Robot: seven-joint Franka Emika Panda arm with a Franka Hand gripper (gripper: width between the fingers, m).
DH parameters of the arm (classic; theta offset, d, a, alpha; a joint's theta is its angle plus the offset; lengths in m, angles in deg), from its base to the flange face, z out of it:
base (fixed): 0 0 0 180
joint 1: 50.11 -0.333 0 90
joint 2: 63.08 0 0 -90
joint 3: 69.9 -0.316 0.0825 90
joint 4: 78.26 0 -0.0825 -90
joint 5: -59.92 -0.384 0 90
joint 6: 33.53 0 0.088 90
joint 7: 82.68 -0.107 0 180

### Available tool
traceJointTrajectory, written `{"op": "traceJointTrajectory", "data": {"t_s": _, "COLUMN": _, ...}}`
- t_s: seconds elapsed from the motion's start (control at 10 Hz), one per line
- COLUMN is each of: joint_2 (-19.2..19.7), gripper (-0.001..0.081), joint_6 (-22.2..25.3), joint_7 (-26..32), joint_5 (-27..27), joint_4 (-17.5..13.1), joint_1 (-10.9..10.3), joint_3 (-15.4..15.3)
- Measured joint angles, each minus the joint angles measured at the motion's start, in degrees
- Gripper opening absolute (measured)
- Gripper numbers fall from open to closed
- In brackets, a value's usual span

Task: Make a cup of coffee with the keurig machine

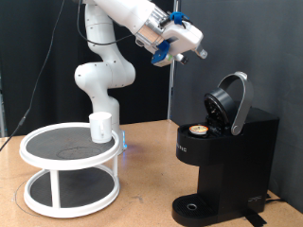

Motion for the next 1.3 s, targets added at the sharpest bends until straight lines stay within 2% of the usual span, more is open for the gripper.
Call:
{"op": "traceJointTrajectory", "data": {"t_s": 0.3, "joint_2": -0.13, "gripper": 0.0734, "joint_6": 0.02, "joint_7": 0.20, "joint_5": -0.69, "joint_4": 0.05, "joint_1": -0.05, "joint_3": -0.03}}
{"op": "traceJointTrajectory", "data": {"t_s": 0.4, "joint_2": 0.19, "gripper": 0.0734, "joint_6": 2.05, "joint_7": 0.75, "joint_5": -1.99, "joint_4": -0.31, "joint_1": -0.28, "joint_3": 0.08}}
{"op": "traceJointTrajectory", "data": {"t_s": 0.6, "joint_2": 2.33, "gripper": 0.0734, "joint_6": 6.94, "joint_7": -0.51, "joint_5": -5.06, "joint_4": -2.90, "joint_1": -1.25, "joint_3": -0.24}}
{"op": "traceJointTrajectory", "data": {"t_s": 0.8, "joint_2": 4.65, "gripper": 0.0734, "joint_6": 5.82, "joint_7": -5.00, "joint_5": -5.47, "joint_4": -5.20, "joint_1": -2.15, "joint_3": -2.40}}
{"op": "traceJointTrajectory", "data": {"t_s": 1.1, "joint_2": 7.80, "gripper": 0.0734, "joint_6": 0.89, "joint_7": -9.72, "joint_5": -0.14, "joint_4": -8.40, "joint_1": -2.76, "joint_3": -6.63}}
{"op": "traceJointTrajectory", "data": {"t_s": 1.3, "joint_2": 7.81, "gripper": 0.0734, "joint_6": 1.65, "joint_7": -9.52, "joint_5": -1.90, "joint_4": -8.24, "joint_1": -2.71, "joint_3": -6.49}}
